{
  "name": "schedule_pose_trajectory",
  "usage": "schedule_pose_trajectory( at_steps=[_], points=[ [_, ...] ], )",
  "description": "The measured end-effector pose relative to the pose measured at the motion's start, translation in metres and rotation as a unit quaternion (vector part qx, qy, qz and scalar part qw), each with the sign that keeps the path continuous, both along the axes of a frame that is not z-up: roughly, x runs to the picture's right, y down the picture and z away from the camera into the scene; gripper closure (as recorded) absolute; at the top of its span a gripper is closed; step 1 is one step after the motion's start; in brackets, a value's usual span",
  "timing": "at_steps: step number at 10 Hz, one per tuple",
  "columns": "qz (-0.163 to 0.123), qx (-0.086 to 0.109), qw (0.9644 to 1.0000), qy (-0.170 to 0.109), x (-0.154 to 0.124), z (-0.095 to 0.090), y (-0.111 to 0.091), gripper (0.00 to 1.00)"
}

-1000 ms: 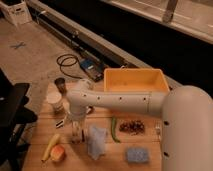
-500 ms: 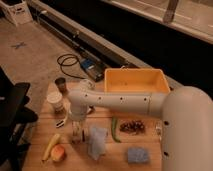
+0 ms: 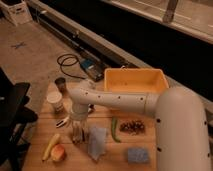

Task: Wipe table surface with eraser

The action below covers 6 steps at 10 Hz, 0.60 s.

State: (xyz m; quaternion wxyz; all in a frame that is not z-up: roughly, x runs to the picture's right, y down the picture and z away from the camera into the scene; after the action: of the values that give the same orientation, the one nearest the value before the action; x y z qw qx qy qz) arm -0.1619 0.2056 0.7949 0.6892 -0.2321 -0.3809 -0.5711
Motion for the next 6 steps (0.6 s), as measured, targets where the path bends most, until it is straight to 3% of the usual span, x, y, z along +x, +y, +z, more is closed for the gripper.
schedule_pose_trajectory(
  at_steps=[4,6],
  points=[
    [-0.011,-0.027,0.9996,-0.003,-0.004,0.017,0.010,0.37],
    [-0.013,-0.034,0.9993,0.001,-0.004,0.023,0.016,0.57]
  ],
)
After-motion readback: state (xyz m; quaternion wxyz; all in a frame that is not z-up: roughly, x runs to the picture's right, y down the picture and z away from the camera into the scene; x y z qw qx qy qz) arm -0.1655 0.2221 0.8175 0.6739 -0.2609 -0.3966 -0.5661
